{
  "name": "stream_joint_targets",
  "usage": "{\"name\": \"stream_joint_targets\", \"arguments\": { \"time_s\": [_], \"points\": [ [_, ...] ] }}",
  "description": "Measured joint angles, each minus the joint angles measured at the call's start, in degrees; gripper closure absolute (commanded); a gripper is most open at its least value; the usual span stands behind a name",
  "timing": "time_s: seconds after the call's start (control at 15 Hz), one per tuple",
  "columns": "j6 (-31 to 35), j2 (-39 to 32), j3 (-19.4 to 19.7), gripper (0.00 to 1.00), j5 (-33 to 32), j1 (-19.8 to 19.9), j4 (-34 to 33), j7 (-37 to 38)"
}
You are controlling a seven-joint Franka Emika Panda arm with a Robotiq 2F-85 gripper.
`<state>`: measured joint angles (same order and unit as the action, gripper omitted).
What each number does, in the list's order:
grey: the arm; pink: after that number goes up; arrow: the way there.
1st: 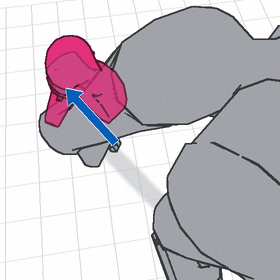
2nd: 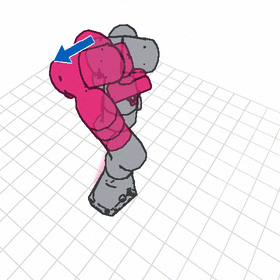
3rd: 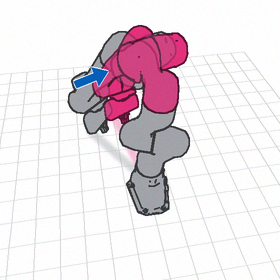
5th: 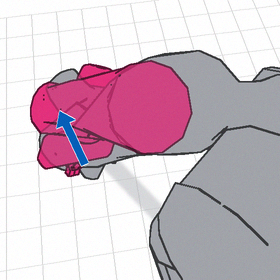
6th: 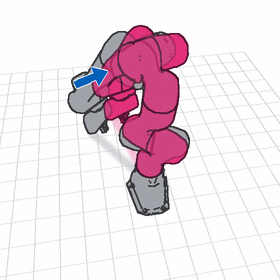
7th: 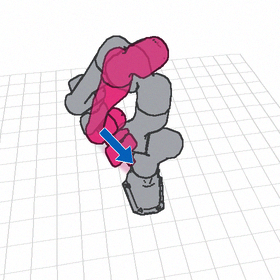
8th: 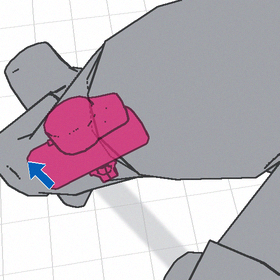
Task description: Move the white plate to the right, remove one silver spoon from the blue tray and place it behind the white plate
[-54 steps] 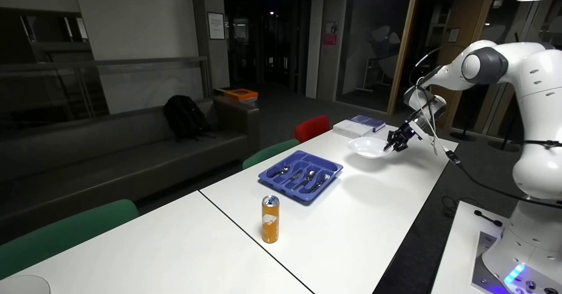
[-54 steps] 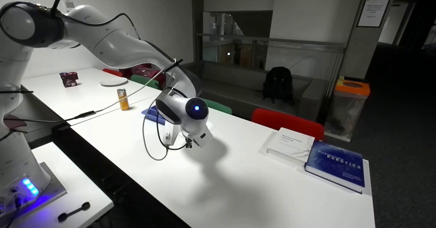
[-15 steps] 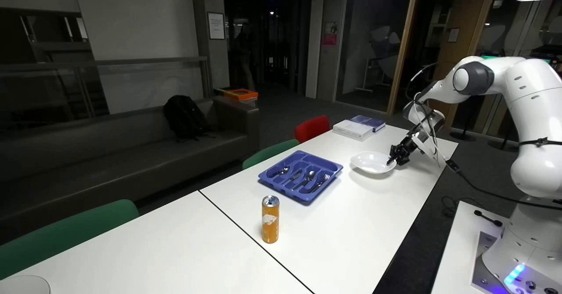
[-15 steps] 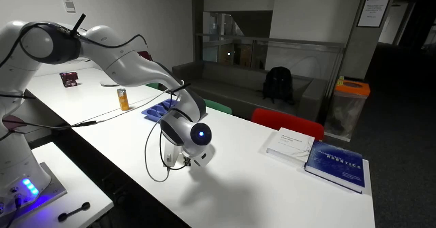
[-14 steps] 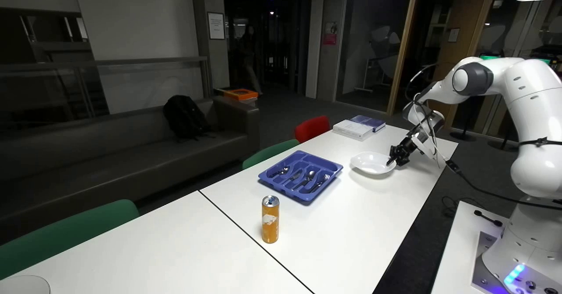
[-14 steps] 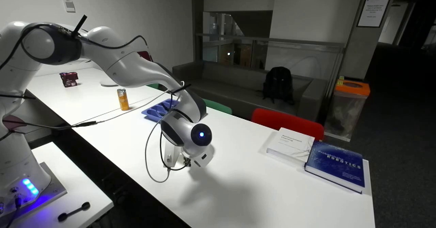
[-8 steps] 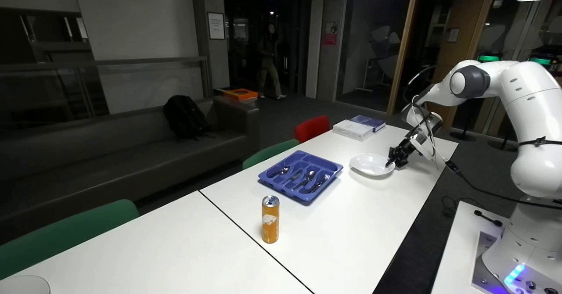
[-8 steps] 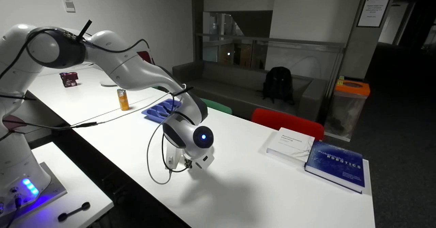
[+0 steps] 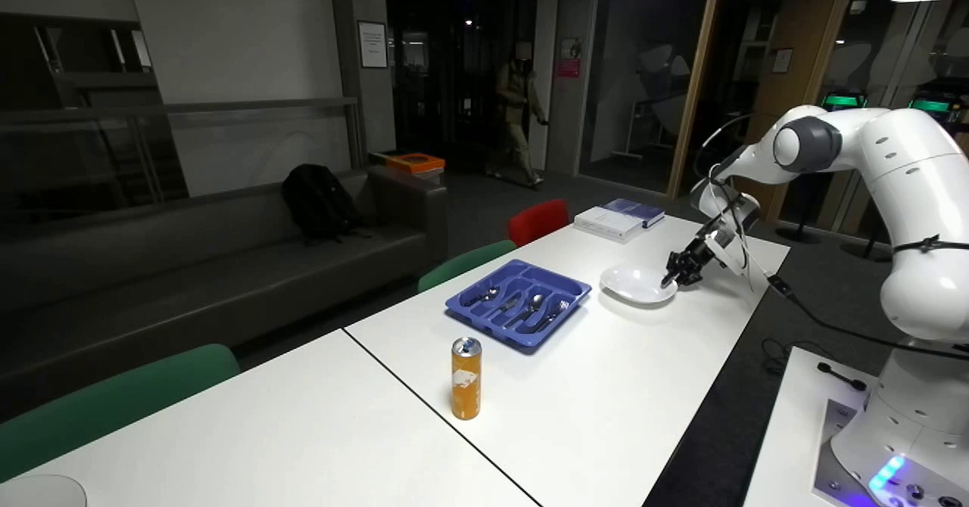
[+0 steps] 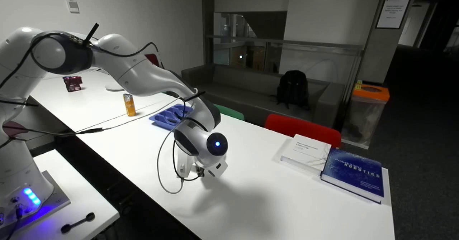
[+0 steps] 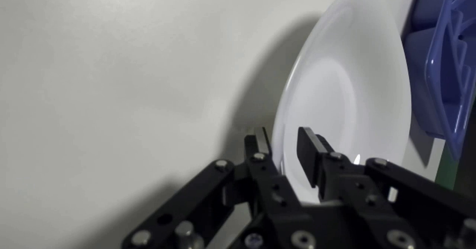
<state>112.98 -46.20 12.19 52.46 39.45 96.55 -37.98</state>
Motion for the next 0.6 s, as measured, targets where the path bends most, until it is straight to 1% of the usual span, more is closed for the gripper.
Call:
{"name": "stream_joint_targets", "arguments": {
  "time_s": [0.07, 0.13, 0.2, 0.33, 0.4, 0.6],
  "points": [
    [-0.26, 0.0, 0.0, 0.32, 0.0, 0.0, -0.21, 0.0],
    [-0.43, 0.0, 0.0, 0.26, 0.0, 0.0, -0.44, 0.01],
    [-0.45, 0.01, 0.0, 0.17, 0.0, 0.0, -0.61, 0.01],
    [-0.45, 0.25, -0.01, 0.05, -0.05, -0.04, -0.7, 0.01],
    [-0.4, 0.48, 0.0, 0.0, -0.11, -0.09, -0.7, 0.01],
    [0.38, 1.67, 0.0, 0.0, -0.33, -0.48, -0.51, 0.01]
  ]
}}
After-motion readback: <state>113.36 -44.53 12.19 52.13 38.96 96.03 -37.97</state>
